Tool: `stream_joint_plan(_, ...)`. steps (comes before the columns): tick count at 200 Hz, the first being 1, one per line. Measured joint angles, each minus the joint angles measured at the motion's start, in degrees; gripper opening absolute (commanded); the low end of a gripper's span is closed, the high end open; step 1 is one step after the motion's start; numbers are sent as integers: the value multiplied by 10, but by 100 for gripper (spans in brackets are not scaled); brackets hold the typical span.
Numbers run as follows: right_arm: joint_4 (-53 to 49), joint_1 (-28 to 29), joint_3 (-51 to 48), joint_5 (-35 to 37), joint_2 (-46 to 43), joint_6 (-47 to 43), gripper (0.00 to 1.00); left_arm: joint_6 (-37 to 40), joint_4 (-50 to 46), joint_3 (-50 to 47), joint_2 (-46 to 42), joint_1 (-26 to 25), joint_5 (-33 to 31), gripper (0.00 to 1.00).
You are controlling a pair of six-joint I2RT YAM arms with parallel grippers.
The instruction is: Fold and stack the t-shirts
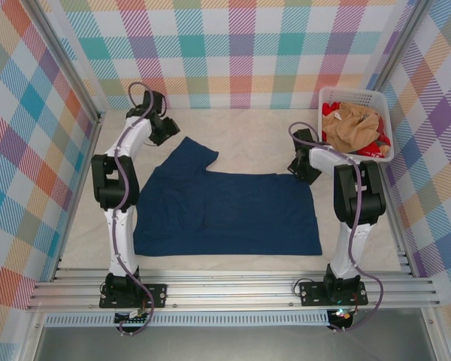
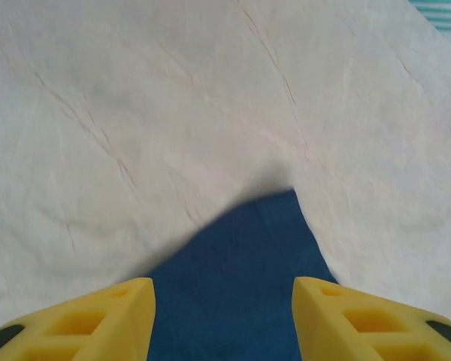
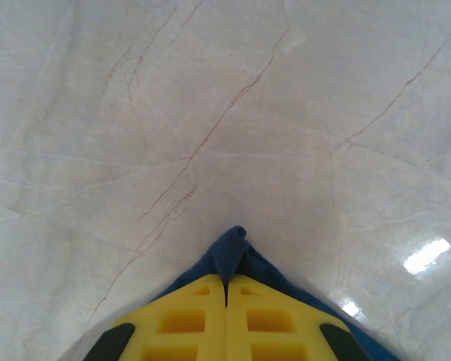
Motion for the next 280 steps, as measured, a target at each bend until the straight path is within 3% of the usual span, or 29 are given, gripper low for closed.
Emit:
stream_joint_plan(53, 10, 7, -5, -15, -22, -4, 0, 51, 5, 113, 108, -50, -96, 53)
stream_joint_plan(138, 17, 8, -29, -40, -30, -9, 0, 84, 3, 203, 192, -71, -139, 52)
stream_joint_plan(186, 17, 8, -33, -44, -37, -16, 0, 90, -18, 233, 219, -71, -141, 39)
stream_joint_plan(224, 18, 8, -33, -45, -38, -22, 0, 90, -38, 236, 219, -72, -146, 0)
stream_joint_plan(280, 22, 8, -33, -56, -45, -43, 0, 87, -57, 225, 205, -73, -150, 0)
